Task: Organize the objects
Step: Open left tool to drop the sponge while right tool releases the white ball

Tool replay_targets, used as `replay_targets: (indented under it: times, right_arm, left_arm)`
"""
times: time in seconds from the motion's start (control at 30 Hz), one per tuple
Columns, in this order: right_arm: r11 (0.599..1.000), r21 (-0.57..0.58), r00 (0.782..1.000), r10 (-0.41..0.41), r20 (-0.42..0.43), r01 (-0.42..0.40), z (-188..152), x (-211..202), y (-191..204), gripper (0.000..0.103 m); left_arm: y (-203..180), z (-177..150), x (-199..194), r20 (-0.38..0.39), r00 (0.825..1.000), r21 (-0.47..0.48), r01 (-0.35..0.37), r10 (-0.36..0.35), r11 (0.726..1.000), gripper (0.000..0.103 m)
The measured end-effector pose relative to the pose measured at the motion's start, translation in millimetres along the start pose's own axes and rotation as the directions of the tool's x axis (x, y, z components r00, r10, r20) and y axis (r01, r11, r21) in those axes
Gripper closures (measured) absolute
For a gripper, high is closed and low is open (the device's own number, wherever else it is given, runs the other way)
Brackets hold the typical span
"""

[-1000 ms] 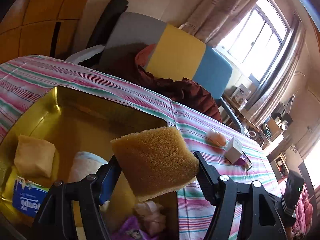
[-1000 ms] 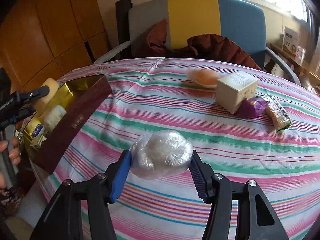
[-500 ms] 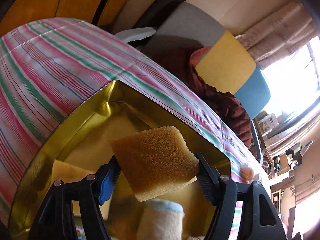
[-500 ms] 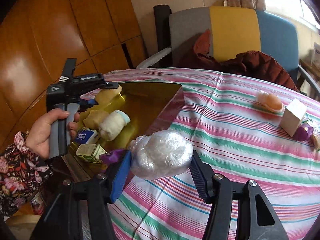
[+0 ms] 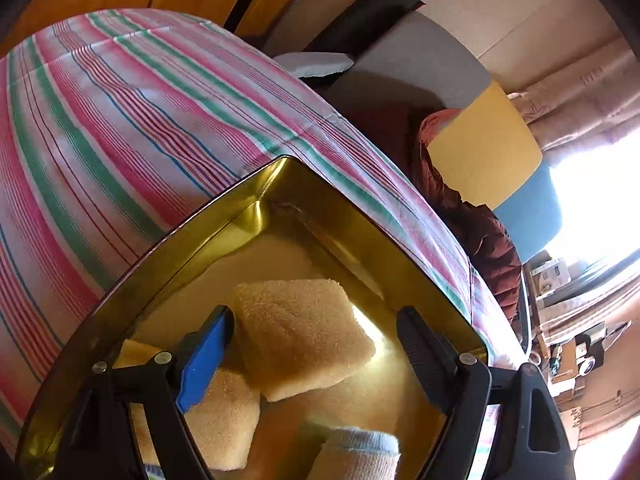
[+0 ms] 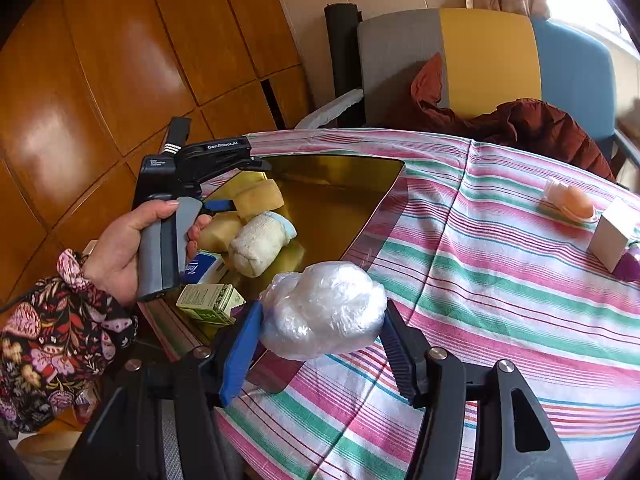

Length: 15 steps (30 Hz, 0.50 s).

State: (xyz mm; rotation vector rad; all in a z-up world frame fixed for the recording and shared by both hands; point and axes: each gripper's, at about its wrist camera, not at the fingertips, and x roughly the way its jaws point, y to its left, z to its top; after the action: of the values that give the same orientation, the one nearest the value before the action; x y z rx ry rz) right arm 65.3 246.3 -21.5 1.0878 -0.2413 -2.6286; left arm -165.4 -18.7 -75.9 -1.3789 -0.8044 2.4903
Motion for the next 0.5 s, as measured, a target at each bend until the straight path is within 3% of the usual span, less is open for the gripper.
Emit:
replay_targets:
  times: [0.1,0.3,0.5]
  right_arm:
    - [1.0,0.005,1.0,0.003,0.002,-0.003,1.2,2.3,0.1,0.042]
    - [1.0,-0.008,1.0,0.009,-0.006,-0.009,6.4,10.0,7.8,0.042]
    - [0.998,-0.063,1.0,0.001,-0.023,-0.002,21.0,27.7,28.2,0.041]
  left_arm:
    - [-0.6,-10.8,-13.1,0.031,0.999,0.002,0.035,-0.035,0.999,0.018]
    - [-2.6,-43.9,-45.4,0.092,0.996,0.058,0.016,-0.021,0.998,0.018]
    - [-0.2,-42.2,-67.5,0.146,0.989,-0.008,0.041,-0.039,0.999,0.018]
